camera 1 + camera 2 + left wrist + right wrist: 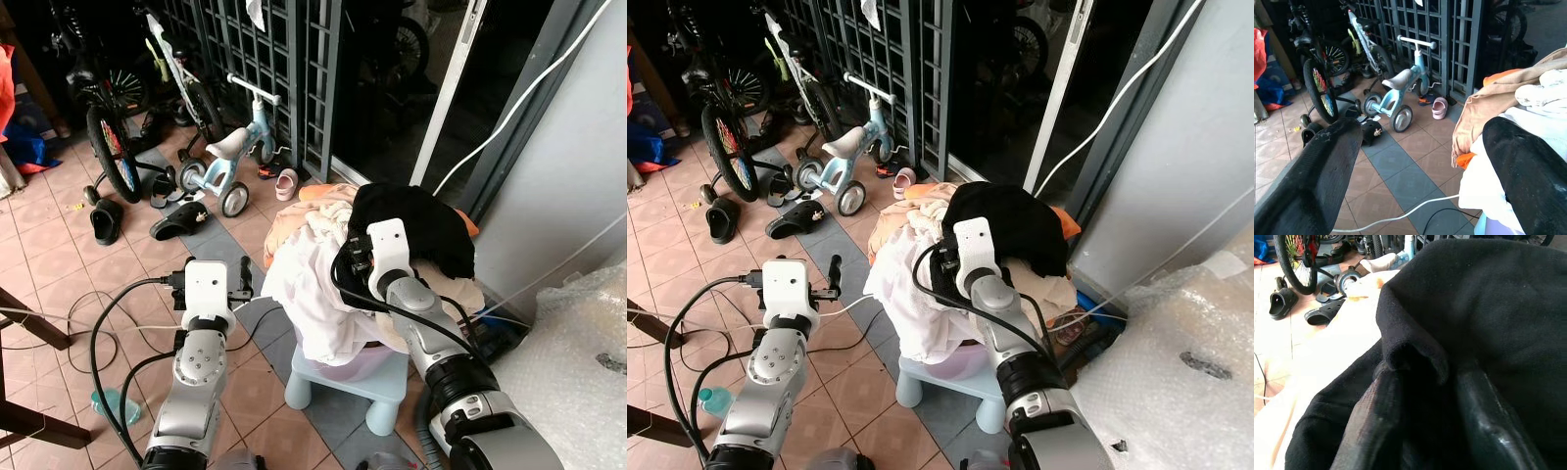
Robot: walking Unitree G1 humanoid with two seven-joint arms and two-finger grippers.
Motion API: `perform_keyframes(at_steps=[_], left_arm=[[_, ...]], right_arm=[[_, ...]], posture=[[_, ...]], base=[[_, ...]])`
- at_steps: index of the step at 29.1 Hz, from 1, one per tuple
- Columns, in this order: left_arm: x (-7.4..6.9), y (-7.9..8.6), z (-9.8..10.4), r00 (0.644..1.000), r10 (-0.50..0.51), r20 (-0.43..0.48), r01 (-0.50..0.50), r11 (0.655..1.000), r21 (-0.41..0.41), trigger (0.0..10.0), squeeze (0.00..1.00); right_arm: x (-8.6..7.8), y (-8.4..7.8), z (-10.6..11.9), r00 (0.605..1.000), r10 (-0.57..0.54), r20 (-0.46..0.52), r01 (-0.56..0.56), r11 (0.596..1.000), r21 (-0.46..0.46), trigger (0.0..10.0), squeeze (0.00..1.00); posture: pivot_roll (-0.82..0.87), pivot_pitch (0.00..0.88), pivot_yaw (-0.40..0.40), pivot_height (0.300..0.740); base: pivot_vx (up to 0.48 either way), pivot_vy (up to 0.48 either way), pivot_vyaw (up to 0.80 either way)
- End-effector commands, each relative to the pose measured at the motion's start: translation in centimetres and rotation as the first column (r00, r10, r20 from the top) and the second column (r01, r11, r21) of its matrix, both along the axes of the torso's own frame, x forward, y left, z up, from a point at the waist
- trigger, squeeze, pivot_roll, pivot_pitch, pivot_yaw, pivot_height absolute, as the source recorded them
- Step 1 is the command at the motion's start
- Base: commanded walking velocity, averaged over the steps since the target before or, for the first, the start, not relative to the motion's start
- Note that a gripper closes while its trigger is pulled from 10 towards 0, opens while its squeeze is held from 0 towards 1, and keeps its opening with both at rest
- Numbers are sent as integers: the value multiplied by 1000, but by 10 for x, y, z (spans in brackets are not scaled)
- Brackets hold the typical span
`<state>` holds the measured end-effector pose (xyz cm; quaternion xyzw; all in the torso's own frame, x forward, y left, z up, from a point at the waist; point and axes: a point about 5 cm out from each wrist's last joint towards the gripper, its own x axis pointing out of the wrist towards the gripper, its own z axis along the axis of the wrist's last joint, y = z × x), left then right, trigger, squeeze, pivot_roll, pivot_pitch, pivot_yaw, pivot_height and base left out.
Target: Clothes washing
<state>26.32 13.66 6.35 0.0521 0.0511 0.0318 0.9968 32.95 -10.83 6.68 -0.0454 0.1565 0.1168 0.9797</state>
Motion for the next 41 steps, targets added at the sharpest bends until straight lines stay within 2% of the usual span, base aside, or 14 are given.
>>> perform_keyframes(at_steps=[1, 4, 6, 12, 14, 20, 21, 22, 23, 24, 28, 31, 41], left_arm=[[2, 0, -2, 1000, 10, -14, -9, 1000, 16, 10000, 0], [2, 2, -3, 1000, 24, -15, -24, 1000, 17, 10000, 0], [3, 0, -4, 999, -5, -33, 5, 1000, -1, 10000, 0], [3, -2, -4, 999, -7, -33, 7, 1000, -5, 10000, 0], [2, -2, -4, 999, -4, -33, 4, 1000, -2, 10000, 0], [2, -1, -4, 1000, 14, -26, -14, 1000, 13, 10000, 0], [3, -2, -4, 1000, 12, -24, -11, 1000, 11, 10000, 0], [3, -3, -4, 1000, 8, -24, -8, 1000, 12, 10000, 0], [3, -3, -4, 1000, 8, -24, -8, 1000, 12, 10000, 0], [4, -4, -5, 1000, 0, -23, 0, 1000, 14, 10000, 0], [8, -9, -3, 999, -30, -15, 30, 999, 13, 10000, 0], [9, -11, -3, 999, -45, -11, 46, 999, 16, 10000, 0], [10, -14, -3, 998, -57, -5, 57, 998, 8, 10000, 0]], right_arm=[[-6, -6, -13, 998, -26, -64, 26, 1000, 0, 0, 0], [-8, -9, -15, 997, -39, -68, 42, 998, 41, 0, 0], [-7, -3, -4, 1000, -14, 2, 14, 991, 136, 0, 0], [-7, 6, 10, 997, 18, 81, -35, 975, 221, 0, 0], [-8, 7, 11, 996, 30, 88, -50, 971, 234, 0, 0], [-21, -11, 22, 975, -20, 223, -28, 978, 206, 0, 0], [-25, -15, 27, 966, -10, 260, -40, 982, 186, 1686, 0], [-27, -18, 30, 960, -13, 279, -39, 983, 177, 5412, 0], [-27, -18, 30, 960, -13, 279, -39, 983, 177, 5412, 0], [-30, -23, 33, 955, -24, 295, -26, 986, 162, 10000, 0], [-34, -35, 45, 936, -97, 337, 40, 984, 172, 10000, 0], [-35, -37, 51, 925, -112, 364, 55, 985, 161, 10000, 0], [-30, -35, 56, 916, -126, 382, 69, 985, 158, 10000, 0]], posture=[[-16, 0, 10, 740], [-28, 0, 12, 740], [-32, 0, 12, 740], [-32, 0, 11, 740], [-31, 0, 12, 740], [-30, 0, 10, 740], [-39, 0, 17, 740], [-48, 0, 23, 740], [-48, 0, 23, 740], [-54, 0, 29, 740], [-67, 0, 41, 740], [-75, 0, 51, 740], [-67, 0, 55, 740]], base=[[0, 0, 0], [0, 0, 0], [0, 0, 0], [0, 0, 0], [0, 0, 0], [0, 0, 0], [0, 0, 0], [0, 0, 0], [0, 0, 0], [0, 0, 0], [0, 0, -717], [0, 0, -712], [0, 0, -705]])
